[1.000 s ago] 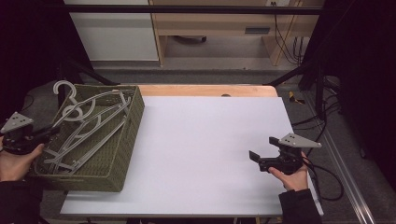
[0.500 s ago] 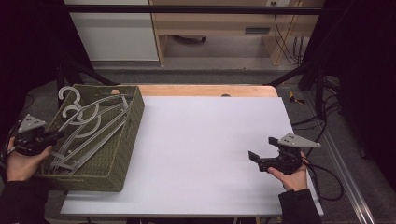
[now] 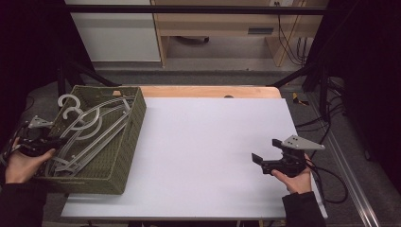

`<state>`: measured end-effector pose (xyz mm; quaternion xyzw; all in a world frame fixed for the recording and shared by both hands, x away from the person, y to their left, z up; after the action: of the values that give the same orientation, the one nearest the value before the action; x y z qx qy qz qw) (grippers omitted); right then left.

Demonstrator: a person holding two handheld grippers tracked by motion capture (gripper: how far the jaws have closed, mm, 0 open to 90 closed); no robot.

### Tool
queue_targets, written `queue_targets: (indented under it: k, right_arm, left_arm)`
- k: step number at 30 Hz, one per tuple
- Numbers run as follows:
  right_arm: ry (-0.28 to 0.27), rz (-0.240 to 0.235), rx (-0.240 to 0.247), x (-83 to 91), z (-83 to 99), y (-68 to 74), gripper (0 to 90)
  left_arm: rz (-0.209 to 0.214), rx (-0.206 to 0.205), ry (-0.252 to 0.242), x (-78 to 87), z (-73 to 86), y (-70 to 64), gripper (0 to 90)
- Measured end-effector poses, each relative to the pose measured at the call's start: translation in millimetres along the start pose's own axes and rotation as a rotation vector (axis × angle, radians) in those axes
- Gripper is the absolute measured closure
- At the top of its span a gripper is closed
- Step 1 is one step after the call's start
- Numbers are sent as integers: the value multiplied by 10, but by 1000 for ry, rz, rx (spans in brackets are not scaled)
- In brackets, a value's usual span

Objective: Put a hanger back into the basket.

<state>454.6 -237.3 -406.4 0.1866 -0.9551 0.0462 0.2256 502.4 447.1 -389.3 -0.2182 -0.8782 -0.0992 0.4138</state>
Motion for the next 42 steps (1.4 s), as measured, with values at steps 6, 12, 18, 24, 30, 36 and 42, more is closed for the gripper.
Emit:
queue_targets:
  k: [6, 12, 18, 24, 30, 36, 42]
  right_arm:
    - [-2, -3, 4, 8, -1, -7, 30]
    - [-4, -2, 0, 0, -3, 1, 30]
    - [-2, -5, 3, 2, -4, 6, 30]
    - [-11, -5, -2, -1, -8, 11, 30]
    - [-26, -6, -9, 8, -15, 18, 29]
    - [-40, -17, -3, 19, -18, 18, 25]
    - [-66, -23, -10, 43, -28, 19, 24]
  left_arm:
    - [-26, 22, 68, -28, 13, 0, 723]
    - [-6, 14, -10, 79, 27, -32, 615]
    - [60, 47, -175, 179, -14, -136, 466]
    - [142, 5, -303, 233, -84, -414, 362]
    - [253, -26, -412, 226, -189, -776, 249]
    - [326, -69, -445, 134, -278, -1144, 126]
    - [395, -104, -468, 52, -329, -1459, 69]
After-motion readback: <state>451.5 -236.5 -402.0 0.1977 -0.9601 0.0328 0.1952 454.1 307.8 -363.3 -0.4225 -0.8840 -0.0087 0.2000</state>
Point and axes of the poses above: each handheld gripper's, and its own axes: x roughly backward along the jaws, z roughly out of its underside, y roughly to its left, the point moved 3 cm from there along -x, roughly forward along the jaws, and after that the axes turned 14 degrees about z, right-handed, at the moved point
